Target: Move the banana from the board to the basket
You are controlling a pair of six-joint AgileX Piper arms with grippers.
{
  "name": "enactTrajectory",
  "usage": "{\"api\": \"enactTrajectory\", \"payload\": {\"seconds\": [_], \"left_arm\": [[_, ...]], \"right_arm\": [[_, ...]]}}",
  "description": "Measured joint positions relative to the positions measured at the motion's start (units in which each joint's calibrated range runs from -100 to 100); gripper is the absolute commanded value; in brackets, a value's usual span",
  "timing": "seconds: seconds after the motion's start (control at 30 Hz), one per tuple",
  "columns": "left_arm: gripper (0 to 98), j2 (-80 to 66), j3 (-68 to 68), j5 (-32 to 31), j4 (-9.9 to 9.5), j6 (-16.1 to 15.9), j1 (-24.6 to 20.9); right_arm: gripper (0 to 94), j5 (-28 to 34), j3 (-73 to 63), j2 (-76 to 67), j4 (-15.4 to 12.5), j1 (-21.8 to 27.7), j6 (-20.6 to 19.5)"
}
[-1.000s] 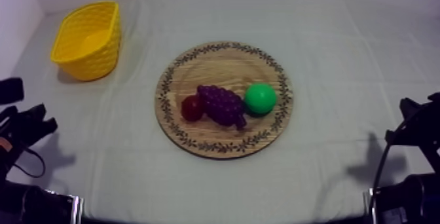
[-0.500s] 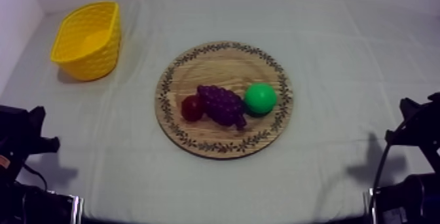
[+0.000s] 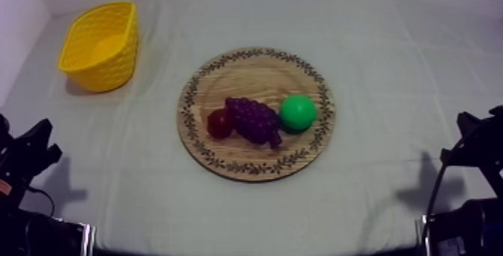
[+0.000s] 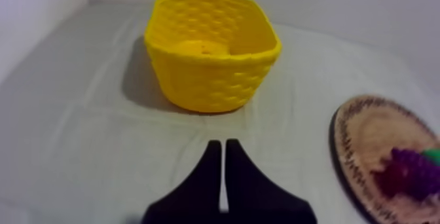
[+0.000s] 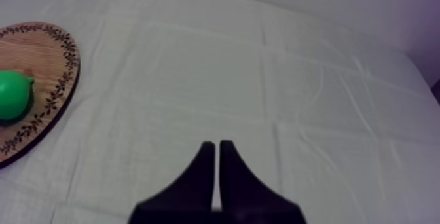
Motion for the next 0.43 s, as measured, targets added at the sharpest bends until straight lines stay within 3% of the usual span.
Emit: {"api": "enactTrajectory", "payload": {"seconds": [0.2, 0.43], "left_arm": [[0.1, -0.06, 0.06, -0.08, 0.05, 4.71, 0.00], [0.1, -0.06, 0.06, -0.16, 0.05, 2.54, 0.00]], "right_arm": [[0.3, 0.00, 0.00, 0.00, 0.00, 0.00, -0.01], [0.3, 0.00, 0.00, 0.00, 0.00, 0.00, -0.01]]}}
